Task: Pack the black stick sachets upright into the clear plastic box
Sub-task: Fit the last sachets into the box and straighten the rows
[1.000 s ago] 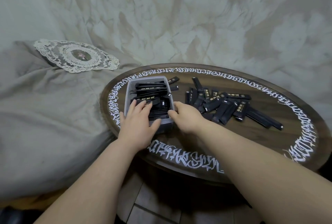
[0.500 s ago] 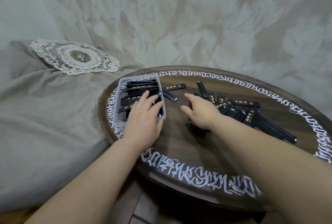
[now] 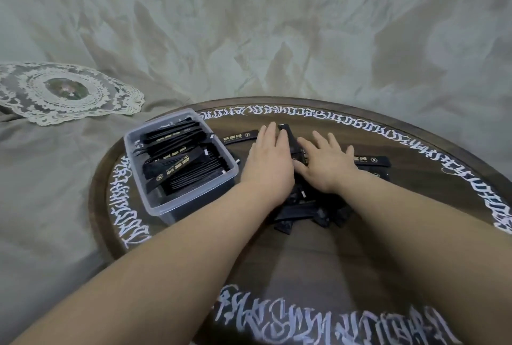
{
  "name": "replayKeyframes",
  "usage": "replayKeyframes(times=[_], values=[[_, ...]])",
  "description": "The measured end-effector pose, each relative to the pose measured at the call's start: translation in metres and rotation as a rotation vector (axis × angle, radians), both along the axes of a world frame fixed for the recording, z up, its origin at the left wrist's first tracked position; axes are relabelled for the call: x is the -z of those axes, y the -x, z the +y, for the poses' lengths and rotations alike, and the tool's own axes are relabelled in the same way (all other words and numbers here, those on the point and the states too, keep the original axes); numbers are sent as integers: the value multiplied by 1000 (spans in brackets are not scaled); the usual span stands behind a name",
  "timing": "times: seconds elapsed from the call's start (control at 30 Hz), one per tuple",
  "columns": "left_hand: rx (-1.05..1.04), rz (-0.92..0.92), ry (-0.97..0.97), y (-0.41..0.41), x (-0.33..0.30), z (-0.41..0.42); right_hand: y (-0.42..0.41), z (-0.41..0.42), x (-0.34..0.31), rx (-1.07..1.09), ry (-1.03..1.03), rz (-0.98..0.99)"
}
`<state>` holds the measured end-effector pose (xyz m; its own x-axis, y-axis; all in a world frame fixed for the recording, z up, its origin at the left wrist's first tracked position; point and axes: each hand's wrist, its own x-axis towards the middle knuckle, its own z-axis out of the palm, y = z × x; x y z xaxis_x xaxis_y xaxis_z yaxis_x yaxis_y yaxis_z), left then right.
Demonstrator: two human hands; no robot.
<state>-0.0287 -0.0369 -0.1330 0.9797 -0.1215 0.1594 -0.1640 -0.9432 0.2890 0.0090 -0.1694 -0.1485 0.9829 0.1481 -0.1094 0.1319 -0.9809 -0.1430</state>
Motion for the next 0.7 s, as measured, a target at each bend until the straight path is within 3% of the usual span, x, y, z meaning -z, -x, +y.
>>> replayKeyframes(times=[0.1, 0.37, 0.57, 0.7], values=[[-112, 46, 179, -29, 9, -11, -13, -5, 6, -30, 14, 13], [-447, 164, 26, -70, 31, 18, -25, -6, 21, -107, -19, 47], [-475, 310, 9, -79, 39, 28, -25, -7, 26, -123, -8, 53], [-412, 309, -5, -70, 41, 26, -22, -6, 26, -126, -11, 57]])
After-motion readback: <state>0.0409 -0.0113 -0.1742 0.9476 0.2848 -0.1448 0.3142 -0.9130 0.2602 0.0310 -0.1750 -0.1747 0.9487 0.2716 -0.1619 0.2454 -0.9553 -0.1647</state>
